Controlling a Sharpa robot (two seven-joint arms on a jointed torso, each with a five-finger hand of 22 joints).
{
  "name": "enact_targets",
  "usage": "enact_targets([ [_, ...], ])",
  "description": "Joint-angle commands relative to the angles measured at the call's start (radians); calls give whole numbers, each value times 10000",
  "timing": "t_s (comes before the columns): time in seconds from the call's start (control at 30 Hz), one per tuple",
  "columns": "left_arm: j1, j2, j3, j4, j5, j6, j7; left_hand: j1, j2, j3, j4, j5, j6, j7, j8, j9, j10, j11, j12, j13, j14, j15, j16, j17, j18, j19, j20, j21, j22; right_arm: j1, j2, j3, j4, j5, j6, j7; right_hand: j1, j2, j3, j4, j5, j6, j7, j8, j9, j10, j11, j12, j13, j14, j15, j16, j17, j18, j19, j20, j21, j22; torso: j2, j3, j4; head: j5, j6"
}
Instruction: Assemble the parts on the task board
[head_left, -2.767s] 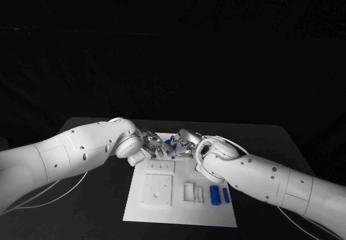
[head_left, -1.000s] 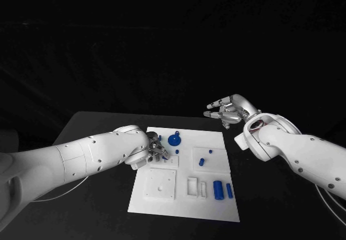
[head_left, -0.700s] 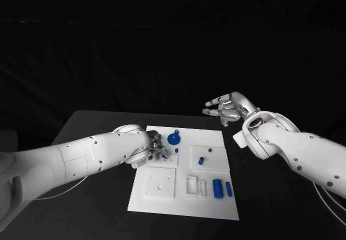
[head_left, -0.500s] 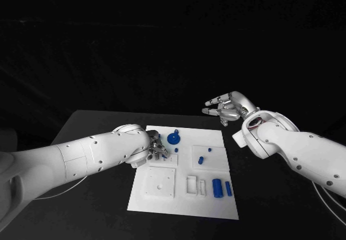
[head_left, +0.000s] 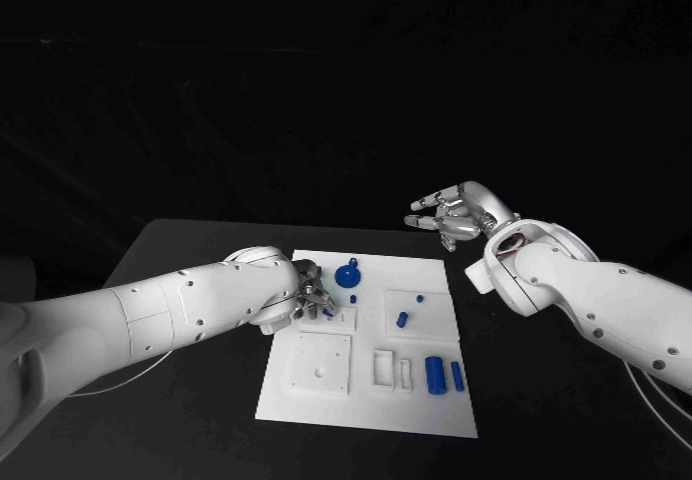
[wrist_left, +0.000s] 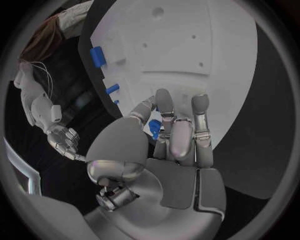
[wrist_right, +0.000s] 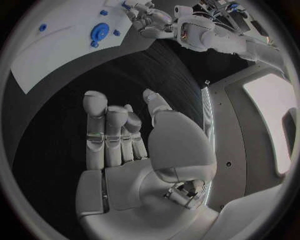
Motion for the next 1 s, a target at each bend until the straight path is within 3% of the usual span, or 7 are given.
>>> enact_targets([
  [0.03, -63, -11, -41, -7, 15, 373, -202, -86, 73, 105, 1, 237, 1821, -1056, 35, 3146, 478, -72, 38, 14, 61, -7, 59, 24, 172, 105, 15, -55, 56, 1, 3, 6, -7, 23, 81, 23, -82, 13, 26, -26, 48, 89, -10, -56, -14, -94, -6, -48, -16, 22, 14, -66, 6, 162, 486, 1, -6, -13, 0, -4, 0, -4, -7],
  [0.1, -63, -12, -41, -9, 23, 371, -210, -195, 66, 183, -65, 447, 1830, -1058, 31, 3215, 479, -74, 54, 14, 62, -6, 68, 30, 186, 123, 25, -82, 114, 1, -2, 6, -14, 23, 91, 15, -82, 13, 26, -26, 48, 89, -10, -56, -14, -94, -6, -48, -16, 22, 14, -66, 6, 162, 486, 1, -6, -13, 3, -5, -3, -3, -7],
  [0.37, -63, -23, -41, -12, 66, 526, -240, -393, 133, 278, -138, 473, 1857, -1067, 27, 3329, 478, -76, 80, 1, 67, 0, 100, 67, 214, 167, 56, -205, 277, 0, -1, 6, -46, 23, 138, -3, -82, 13, 26, -26, 48, 89, -10, -56, -14, -94, -6, -48, -16, 22, 14, -66, 6, 162, 486, 1, -6, -13, 2, 6, -8, -6, -31],
  [0.57, -64, -18, -41, -2, -2, 636, -253, -433, 161, 271, -138, 455, 1870, -1072, 21, 3365, 478, -76, 93, -3, 61, 5, 118, 87, 215, 185, 65, -275, 361, 0, 4, 6, -55, 23, 168, -10, -82, 13, 26, -26, 48, 89, -10, -56, -14, -94, -6, -48, -16, 22, 14, -66, 6, 162, 486, 1, -6, -13, 2, 5, 9, -66, -39],
  [1.0, -64, -33, -42, 28, -54, 862, -272, -417, 212, 153, -59, 240, 1895, -1080, 23, 3377, 479, -77, 112, -20, 67, 17, 127, 110, 247, 235, 115, -407, 479, -1, 13, 6, -78, 23, 260, -39, -103, 8, 12, -94, 61, 91, -9, -54, -12, -111, -4, -59, -35, 22, 15, -101, 12, 168, 481, 1, -38, -56, 3, 10, -4, -30, -57],
])
